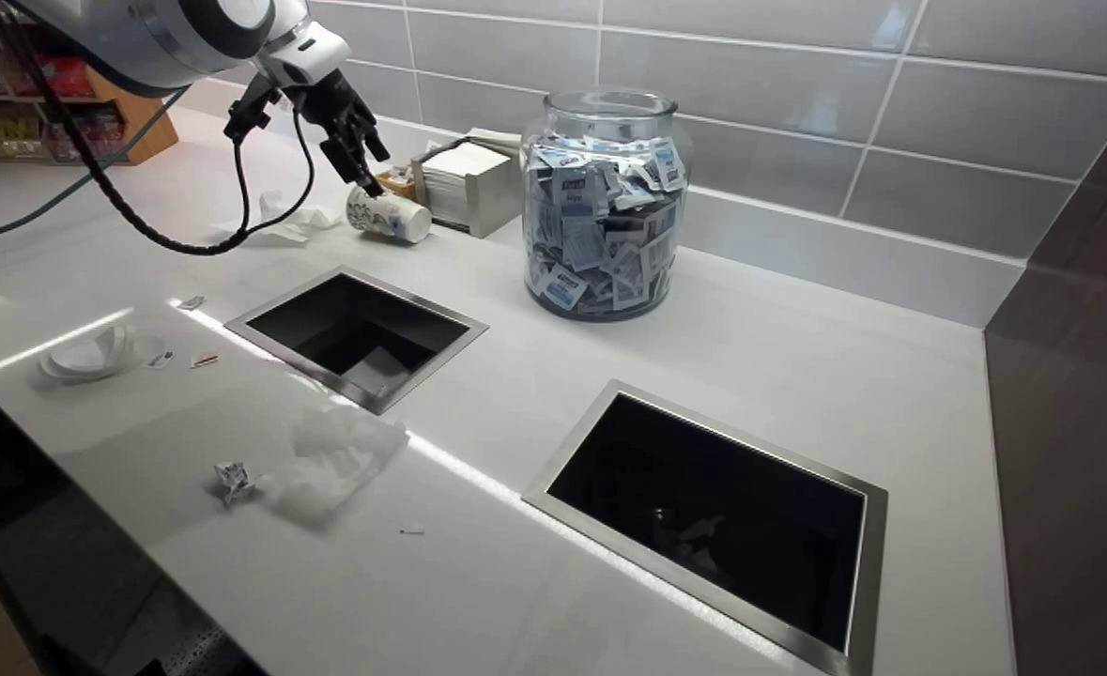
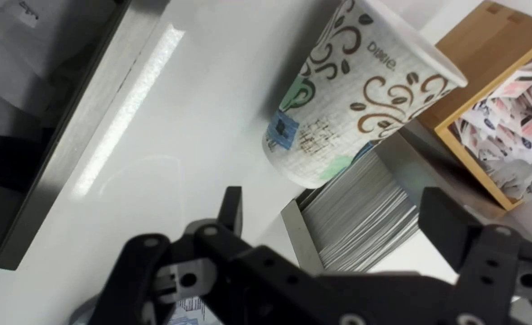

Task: Put the cup upside down

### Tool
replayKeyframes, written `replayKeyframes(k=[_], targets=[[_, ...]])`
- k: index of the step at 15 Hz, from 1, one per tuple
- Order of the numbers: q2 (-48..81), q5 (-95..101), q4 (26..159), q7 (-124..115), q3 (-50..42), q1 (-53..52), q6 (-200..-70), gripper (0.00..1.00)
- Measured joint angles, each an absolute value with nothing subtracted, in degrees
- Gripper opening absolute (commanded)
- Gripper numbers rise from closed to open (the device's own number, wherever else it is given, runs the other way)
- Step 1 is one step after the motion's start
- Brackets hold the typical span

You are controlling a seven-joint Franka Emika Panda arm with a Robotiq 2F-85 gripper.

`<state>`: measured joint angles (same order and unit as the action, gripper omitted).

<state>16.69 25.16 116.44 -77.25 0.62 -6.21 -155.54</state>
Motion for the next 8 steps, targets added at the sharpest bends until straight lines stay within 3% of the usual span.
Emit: replayKeyframes(k=[8], targets=[[21.70,11.39,112.34,-72.89,-0.87,-6.23,-156.23,1.00]])
